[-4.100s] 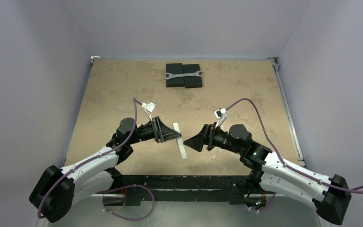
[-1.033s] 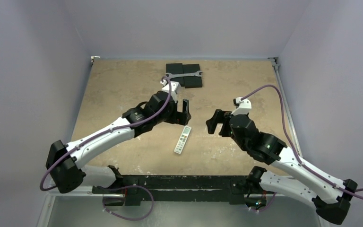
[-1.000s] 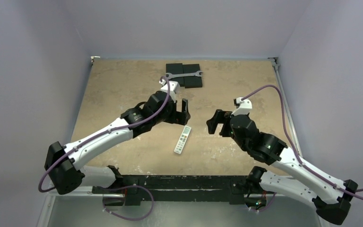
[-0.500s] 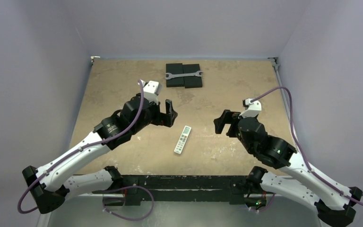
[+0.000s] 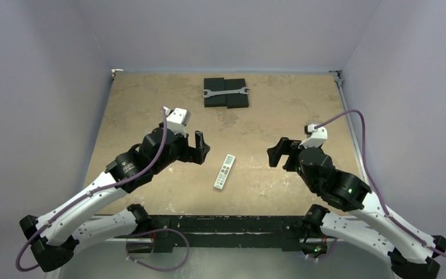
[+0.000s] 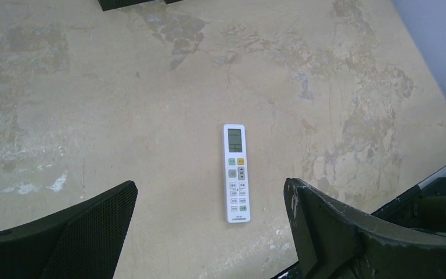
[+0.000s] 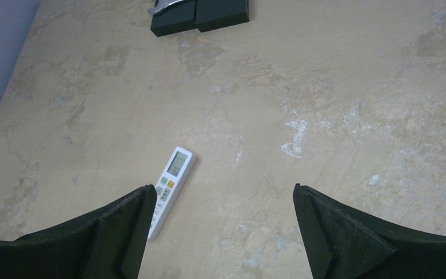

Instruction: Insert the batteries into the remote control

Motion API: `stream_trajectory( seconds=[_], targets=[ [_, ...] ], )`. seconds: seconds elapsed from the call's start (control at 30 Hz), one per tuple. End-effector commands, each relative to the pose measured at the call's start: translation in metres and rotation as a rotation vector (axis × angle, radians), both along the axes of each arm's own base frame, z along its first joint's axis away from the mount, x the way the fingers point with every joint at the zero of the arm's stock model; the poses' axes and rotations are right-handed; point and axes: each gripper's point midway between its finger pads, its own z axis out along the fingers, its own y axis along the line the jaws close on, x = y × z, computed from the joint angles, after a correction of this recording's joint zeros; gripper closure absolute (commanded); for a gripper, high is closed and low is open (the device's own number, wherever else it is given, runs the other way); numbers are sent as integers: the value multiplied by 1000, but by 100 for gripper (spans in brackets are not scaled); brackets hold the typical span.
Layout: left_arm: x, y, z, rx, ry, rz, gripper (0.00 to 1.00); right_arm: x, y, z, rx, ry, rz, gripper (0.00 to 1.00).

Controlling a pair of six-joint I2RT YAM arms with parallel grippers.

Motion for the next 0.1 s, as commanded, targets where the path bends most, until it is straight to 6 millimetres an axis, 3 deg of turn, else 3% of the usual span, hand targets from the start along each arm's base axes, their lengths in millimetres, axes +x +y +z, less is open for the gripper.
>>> stream_trajectory(
  seconds=[0.0,0.07],
  targets=[
    [-3,1,4,-23,-7,0,1,-2,7,3,7,-2,49,1],
    [-2,0,5,-29,-8,-2,1,-2,3,-4,1,32,6,1]
  ],
)
